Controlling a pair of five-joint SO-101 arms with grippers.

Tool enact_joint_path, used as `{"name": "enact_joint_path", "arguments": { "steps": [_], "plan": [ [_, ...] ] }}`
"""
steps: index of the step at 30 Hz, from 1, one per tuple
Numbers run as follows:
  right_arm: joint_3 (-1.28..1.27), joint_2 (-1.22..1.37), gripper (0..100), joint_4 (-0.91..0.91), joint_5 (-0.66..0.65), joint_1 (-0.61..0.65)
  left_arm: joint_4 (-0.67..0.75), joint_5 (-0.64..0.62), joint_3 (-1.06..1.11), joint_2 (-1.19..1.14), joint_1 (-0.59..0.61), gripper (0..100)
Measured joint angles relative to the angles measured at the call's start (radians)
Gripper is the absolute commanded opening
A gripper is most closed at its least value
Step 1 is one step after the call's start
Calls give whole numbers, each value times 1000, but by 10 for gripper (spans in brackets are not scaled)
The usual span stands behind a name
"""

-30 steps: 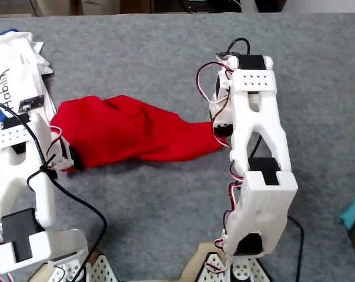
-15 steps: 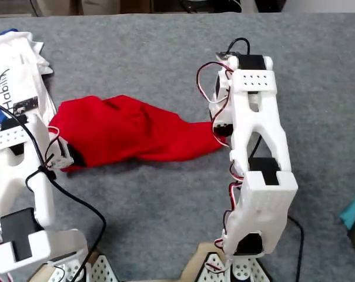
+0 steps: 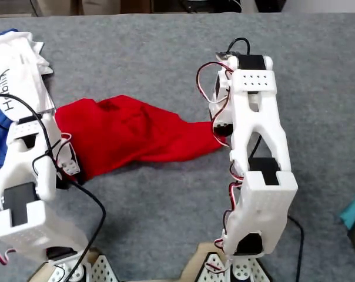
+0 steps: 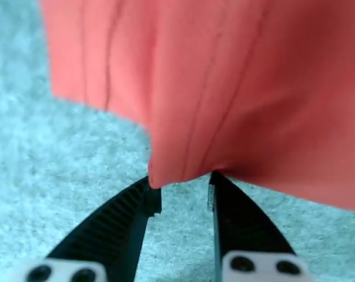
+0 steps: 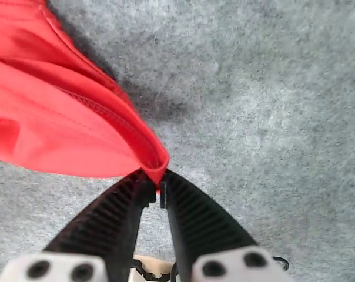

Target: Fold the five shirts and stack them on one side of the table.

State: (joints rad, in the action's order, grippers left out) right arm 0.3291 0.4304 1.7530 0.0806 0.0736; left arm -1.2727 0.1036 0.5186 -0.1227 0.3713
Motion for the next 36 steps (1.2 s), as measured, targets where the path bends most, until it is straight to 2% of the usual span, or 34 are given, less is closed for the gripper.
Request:
{"name": "enact_joint_path", "arguments": {
  "steps": [2,3,12,17,26,36],
  "plan": [
    [0,0,4,0,0,0,-5,0,-14,-12,0,26],
    [0,0,4,0,0,0,-2,0,-18,-15,-3,12],
    [0,0,4,0,0,0,61,-49,-25,-17,-6,19],
    [32,0,4,0,0,0,69,-57,-110,-17,-2,19],
    [293,-5,4,3,2,2,-55,-57,-433,-17,-26,19],
    [663,-74,4,6,3,2,-236,-57,-927,-18,-150,18]
  ]
}}
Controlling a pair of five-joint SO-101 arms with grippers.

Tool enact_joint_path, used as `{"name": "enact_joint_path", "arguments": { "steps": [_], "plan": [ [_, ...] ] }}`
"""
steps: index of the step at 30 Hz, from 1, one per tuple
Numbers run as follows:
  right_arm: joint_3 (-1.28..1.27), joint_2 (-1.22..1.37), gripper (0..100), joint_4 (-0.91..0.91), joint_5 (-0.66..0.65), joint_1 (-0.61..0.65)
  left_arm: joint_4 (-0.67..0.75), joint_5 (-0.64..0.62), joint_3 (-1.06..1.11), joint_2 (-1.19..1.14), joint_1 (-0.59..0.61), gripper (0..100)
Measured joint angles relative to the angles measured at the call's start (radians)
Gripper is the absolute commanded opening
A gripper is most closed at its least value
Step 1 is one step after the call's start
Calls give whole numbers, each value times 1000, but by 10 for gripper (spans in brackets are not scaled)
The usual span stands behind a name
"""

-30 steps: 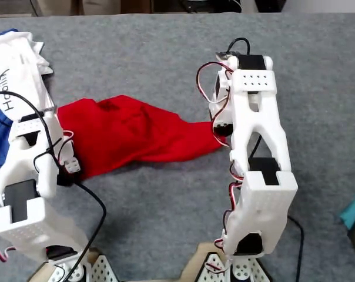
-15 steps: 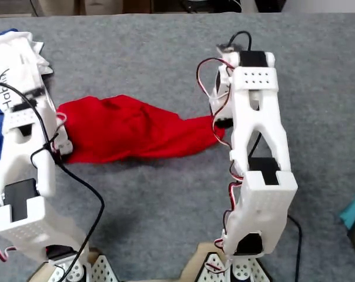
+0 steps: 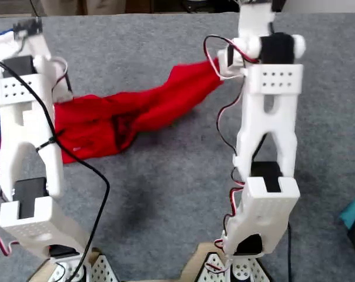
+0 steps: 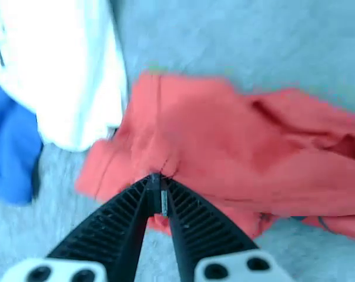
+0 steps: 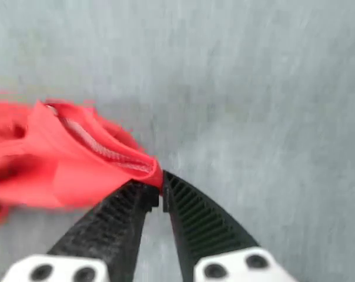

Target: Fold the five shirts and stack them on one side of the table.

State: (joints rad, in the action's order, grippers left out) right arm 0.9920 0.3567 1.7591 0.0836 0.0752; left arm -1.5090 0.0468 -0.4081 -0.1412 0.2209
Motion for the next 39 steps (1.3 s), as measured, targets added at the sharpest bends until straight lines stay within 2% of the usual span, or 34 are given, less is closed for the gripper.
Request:
{"name": "enact_joint_path", "arguments": {
  "steps": [6,11,15,18,22,27,32,35,39],
  "plan": [
    [334,-21,4,0,0,0,-137,0,-396,0,-72,18],
    [601,-34,4,-61,0,0,-232,0,-756,0,-78,18],
    [624,-127,4,-127,0,0,-239,0,-1000,2,-51,18],
    [624,-192,4,-153,0,0,-239,0,-1083,18,-25,18],
    [574,-215,4,-132,0,-2,-239,-2,-980,35,-23,19],
    [450,-199,4,-32,0,-2,-239,-5,-646,34,-29,20],
    [350,-153,4,-18,0,-2,-239,-8,-348,32,-51,30],
    [301,-127,4,-3,0,-2,-216,-8,-222,23,-97,104],
    [230,-121,4,12,0,-98,-140,-34,-81,2,-216,209]
  ]
}}
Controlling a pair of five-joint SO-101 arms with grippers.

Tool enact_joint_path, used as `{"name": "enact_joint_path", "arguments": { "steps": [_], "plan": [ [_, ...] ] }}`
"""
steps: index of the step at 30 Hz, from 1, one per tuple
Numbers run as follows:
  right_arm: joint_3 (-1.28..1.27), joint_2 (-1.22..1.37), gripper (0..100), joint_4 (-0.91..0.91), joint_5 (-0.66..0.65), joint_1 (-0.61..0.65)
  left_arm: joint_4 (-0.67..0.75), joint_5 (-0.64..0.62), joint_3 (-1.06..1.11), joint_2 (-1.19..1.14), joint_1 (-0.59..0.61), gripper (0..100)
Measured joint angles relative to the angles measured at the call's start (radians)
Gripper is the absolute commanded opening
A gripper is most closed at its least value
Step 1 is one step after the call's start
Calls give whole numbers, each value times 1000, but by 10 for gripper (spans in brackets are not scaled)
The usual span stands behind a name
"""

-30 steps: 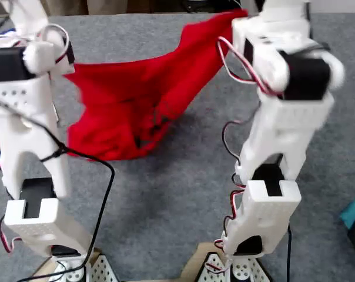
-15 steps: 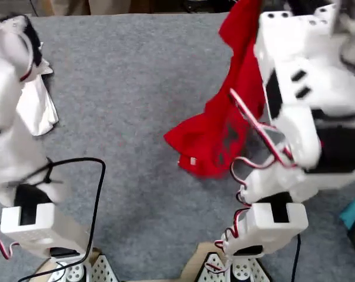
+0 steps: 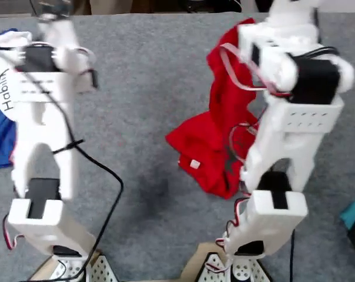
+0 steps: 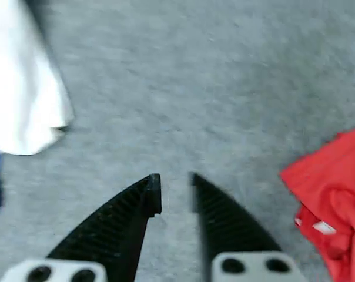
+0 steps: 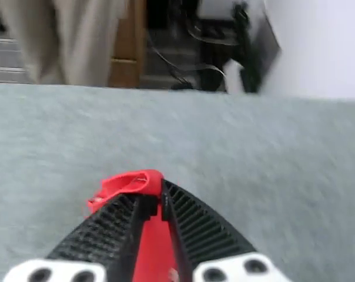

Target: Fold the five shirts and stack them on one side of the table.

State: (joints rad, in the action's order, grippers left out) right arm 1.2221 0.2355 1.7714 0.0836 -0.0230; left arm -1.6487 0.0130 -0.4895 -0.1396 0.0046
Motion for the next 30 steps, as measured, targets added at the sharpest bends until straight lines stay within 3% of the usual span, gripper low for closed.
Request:
{"name": "enact_joint_path", "arguments": {
  "steps": [8,16,25,30],
  "plan": [
    [-198,0,4,0,-68,-305,298,-193,187,-110,-249,247],
    [-443,2,4,-38,-181,-497,563,-331,196,-351,-442,250],
    [-644,2,4,-189,-224,-571,542,-365,15,-615,-493,237],
    [-694,2,4,-255,-224,-571,377,-371,-184,-738,-493,29]
  ]
}}
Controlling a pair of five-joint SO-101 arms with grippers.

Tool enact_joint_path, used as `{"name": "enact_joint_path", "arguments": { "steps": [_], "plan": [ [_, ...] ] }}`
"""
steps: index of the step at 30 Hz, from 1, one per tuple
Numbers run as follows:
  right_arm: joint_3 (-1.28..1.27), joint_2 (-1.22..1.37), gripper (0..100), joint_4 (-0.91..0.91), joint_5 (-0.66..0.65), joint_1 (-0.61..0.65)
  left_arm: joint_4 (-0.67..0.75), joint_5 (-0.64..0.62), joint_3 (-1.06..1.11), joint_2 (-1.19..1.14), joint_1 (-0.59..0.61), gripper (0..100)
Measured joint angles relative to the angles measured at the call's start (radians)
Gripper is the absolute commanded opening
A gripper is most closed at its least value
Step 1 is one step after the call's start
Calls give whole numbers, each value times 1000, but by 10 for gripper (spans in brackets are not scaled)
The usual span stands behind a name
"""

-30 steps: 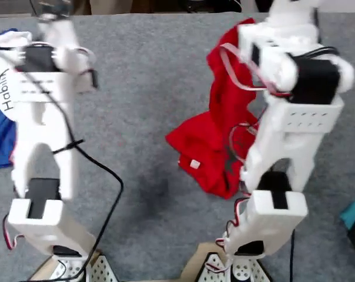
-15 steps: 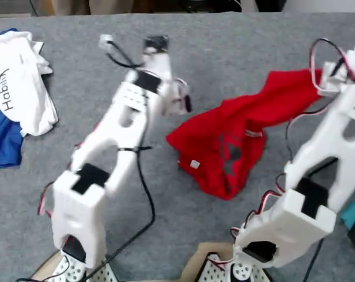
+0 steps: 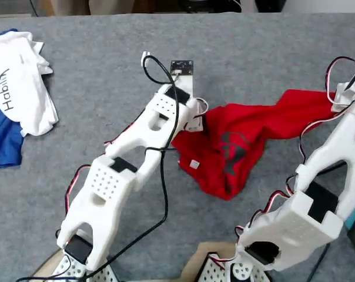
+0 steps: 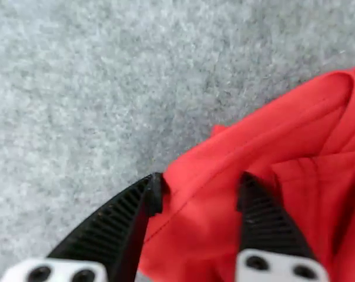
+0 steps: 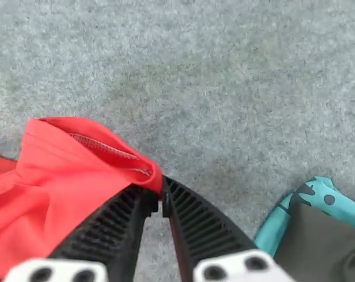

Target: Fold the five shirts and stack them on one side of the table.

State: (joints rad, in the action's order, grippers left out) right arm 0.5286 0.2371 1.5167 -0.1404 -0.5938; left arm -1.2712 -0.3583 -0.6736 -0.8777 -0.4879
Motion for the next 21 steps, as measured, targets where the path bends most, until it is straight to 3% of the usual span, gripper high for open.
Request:
{"name": "enact_joint_path", "arguments": {
  "steps": [11,16,21],
  "plan": [
    [-34,0,4,-43,0,0,-427,0,-393,-198,66,19],
    [-34,0,4,-41,-25,52,-470,31,-376,-173,140,19],
    [-49,0,4,-5,-78,186,-471,101,-196,-75,218,19]
  ]
}}
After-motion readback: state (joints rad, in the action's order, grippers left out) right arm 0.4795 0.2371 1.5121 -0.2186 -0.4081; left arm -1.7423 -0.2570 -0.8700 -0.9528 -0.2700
